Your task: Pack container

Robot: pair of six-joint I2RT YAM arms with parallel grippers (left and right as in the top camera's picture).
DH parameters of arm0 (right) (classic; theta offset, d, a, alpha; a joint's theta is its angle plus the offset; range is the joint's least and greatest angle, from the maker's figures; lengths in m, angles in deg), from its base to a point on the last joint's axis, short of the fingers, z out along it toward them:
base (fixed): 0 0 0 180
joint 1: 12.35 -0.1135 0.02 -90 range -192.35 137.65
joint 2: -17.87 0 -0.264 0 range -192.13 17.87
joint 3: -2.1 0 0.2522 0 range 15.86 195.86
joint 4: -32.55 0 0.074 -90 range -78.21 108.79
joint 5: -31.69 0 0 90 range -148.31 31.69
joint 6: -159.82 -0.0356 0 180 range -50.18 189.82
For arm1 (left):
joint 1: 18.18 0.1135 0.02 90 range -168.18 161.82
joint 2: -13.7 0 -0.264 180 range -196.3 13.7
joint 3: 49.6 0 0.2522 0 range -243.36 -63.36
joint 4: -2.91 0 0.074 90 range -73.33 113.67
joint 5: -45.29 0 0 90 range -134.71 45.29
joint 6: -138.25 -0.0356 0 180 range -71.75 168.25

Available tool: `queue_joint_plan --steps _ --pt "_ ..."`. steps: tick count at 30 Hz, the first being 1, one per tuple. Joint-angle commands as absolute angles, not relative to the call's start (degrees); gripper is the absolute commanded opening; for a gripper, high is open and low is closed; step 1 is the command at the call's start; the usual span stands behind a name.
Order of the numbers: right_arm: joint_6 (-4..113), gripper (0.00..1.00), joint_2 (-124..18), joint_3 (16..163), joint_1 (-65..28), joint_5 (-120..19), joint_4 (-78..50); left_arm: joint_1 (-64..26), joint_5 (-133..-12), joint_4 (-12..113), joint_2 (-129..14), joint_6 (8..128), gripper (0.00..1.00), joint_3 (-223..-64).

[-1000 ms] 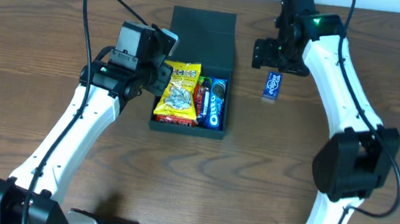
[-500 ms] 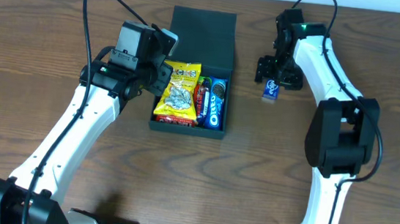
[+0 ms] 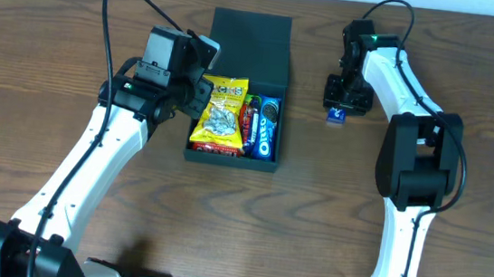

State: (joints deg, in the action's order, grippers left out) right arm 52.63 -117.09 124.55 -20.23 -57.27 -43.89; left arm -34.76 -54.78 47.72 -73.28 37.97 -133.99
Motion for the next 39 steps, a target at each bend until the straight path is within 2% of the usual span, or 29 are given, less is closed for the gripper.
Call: queue_joint_plan --steps 1,4,11,19,23,31,32,35,39 --pt "52.7 0.38 -117.4 124.5 -20.0 -57.6 -43.6 -34.7 -54.2 47.7 -73.3 38.6 0.06 -133.9" --pt "52.7 0.29 -117.4 124.5 -19.9 -57.6 -43.8 -34.7 -54.2 47.7 -73.3 38.6 0.06 -133.9" --pt "53.6 0.20 -117.4 129.5 -19.9 -53.2 -48.5 -34.6 -50.1 47.7 -73.3 38.6 0.06 -133.9" --pt "56.6 0.18 -117.4 149.4 -26.5 -45.7 -63.7 -28.7 -48.6 46.0 -73.3 38.3 0.06 -133.9" --pt "56.6 0.19 -117.4 150.6 -32.2 -39.1 -64.9 -25.3 -50.6 44.9 -73.3 38.5 0.07 -133.9" --pt "51.1 0.13 -117.4 149.8 -39.7 -41.6 -70.0 -23.9 -51.0 44.9 -73.3 38.5 0.07 -133.9" --pt "50.4 0.18 -117.4 149.8 -40.2 -42.4 -70.6 -23.9 -51.0 44.9 -73.3 38.4 0.07 -133.9" --pt "49.9 0.64 -117.4 149.8 -41.1 -43.5 -71.9 -23.9 -51.0 44.8 -73.3 38.4 0.08 -133.9" --pt "49.9 0.87 -117.4 149.8 -41.2 -43.5 -71.8 -23.9 -53.6 43.8 -73.3 38.4 0.09 -133.8"
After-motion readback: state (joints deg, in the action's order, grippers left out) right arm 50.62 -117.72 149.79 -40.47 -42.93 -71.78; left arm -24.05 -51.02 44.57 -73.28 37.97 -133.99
